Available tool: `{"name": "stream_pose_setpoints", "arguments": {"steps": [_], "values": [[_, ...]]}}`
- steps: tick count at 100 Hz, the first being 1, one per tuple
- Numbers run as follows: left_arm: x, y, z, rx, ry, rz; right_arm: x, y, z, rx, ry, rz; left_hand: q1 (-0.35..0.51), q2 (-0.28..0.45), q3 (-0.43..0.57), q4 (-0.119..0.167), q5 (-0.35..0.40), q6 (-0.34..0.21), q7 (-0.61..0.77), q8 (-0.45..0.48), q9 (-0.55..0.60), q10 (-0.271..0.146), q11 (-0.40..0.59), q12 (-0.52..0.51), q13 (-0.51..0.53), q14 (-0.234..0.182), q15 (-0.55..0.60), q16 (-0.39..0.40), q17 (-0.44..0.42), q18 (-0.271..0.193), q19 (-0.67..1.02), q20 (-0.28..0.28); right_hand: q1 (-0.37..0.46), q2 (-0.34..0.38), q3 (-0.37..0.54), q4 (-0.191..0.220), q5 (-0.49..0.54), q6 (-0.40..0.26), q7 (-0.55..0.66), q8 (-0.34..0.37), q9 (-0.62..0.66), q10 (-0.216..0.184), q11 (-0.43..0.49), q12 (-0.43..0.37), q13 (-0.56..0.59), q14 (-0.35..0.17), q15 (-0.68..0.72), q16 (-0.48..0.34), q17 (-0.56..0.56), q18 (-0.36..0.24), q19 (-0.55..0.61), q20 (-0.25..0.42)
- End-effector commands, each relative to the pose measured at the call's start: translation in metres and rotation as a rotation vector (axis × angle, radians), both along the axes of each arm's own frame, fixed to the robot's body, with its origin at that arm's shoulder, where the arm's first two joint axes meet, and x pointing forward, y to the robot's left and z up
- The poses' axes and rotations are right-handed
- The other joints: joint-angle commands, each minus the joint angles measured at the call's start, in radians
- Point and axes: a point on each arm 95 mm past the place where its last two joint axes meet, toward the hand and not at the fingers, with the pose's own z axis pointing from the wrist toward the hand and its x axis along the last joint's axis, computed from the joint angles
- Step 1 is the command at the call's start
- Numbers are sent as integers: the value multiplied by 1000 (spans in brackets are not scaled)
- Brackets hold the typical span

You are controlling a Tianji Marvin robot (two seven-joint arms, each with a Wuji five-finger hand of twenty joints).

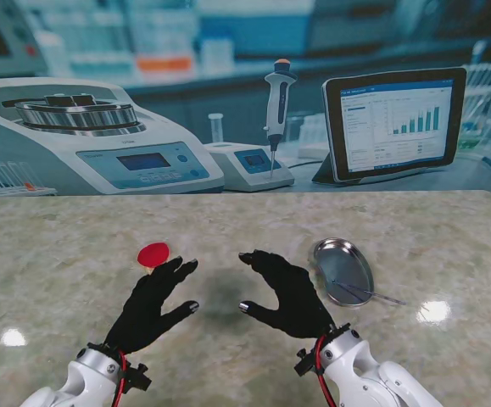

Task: Line a culture dish with filter paper and press it flat with a glass rod

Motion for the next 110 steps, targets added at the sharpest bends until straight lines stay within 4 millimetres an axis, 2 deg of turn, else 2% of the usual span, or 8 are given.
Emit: {"name": "stream_pose_setpoints", "arguments": {"steps": [1,11,22,35,44,56,66,110], "values": [[-6,-4,-5,-6,18,7,-5,2,-9,13,27,6,-7,43,-23,36,-14,6,-35,-17,-30,-42,-22,-23,-27,-44,-24,-23,-3,-41,-63,-48,-28,33,-16,16,0,-46,-45,-4,-32,-50,-32,-20,-32,-39,-42,-16,-17,-36,-35,14],[-9,-6,-9,-8,11,28,-7,4,-14,33,38,17,-7,42,-24,36,-14,1,-10,-2,-28,-41,-16,-16,-28,-35,-17,-33,-2,-21,-64,-83,-44,34,-18,14,4,-63,-56,-24,-30,-77,-53,-36,-33,-51,-64,-26,-15,-47,-61,8],[-13,-9,-11,-43,38,27,-8,5,-17,49,43,21,-2,39,-23,36,-8,-42,29,18,-27,-50,-13,-5,-27,-33,-15,-32,-4,-13,-62,-99,-56,39,-20,13,4,-72,-59,-34,-30,-84,-60,-41,-35,-55,-70,-28,-17,-51,-71,7],[-15,-10,-13,-59,43,23,-9,5,-18,64,49,18,-2,34,-23,36,-6,-51,50,29,-27,-56,-14,-4,-29,-36,-17,-33,-5,-14,-63,-107,-70,41,-20,12,7,-79,-60,-47,-31,-85,-66,-42,-36,-57,-78,-28,-18,-52,-83,6],[-15,-10,-14,-63,36,22,-9,4,-18,59,47,23,-3,32,-23,36,-9,-51,61,35,-27,-57,-16,-4,-28,-43,-19,-37,-3,-26,-62,-111,-84,45,-21,11,6,-83,-60,-54,-34,-86,-71,-42,-39,-57,-84,-28,-20,-52,-92,6],[-15,-9,-17,-61,30,35,-9,4,-19,58,47,27,0,31,-22,36,-12,-41,73,41,-26,-58,-15,-3,-23,-80,-24,-49,2,-70,-68,-129,-101,45,-19,10,7,-87,-61,-66,-35,-90,-78,-42,-40,-60,-92,-28,-20,-53,-105,7],[-16,-9,-18,-74,40,35,-9,4,-19,57,46,36,3,30,-21,36,-13,-39,75,41,-26,-58,-16,-4,-22,-103,-30,-79,10,-97,-77,-177,-120,45,-18,9,8,-91,-62,-75,-36,-93,-84,-41,-41,-63,-97,-27,-22,-54,-114,8],[-17,-13,-10,-77,36,18,-10,4,-21,63,56,50,7,34,-22,36,-13,-43,87,47,-26,-59,-14,-1,-23,-102,-30,-93,10,-104,-74,-210,-148,34,14,6,10,-96,-56,-97,-33,-94,-90,-31,-38,-64,-103,-20,-17,-55,-135,24]]}}
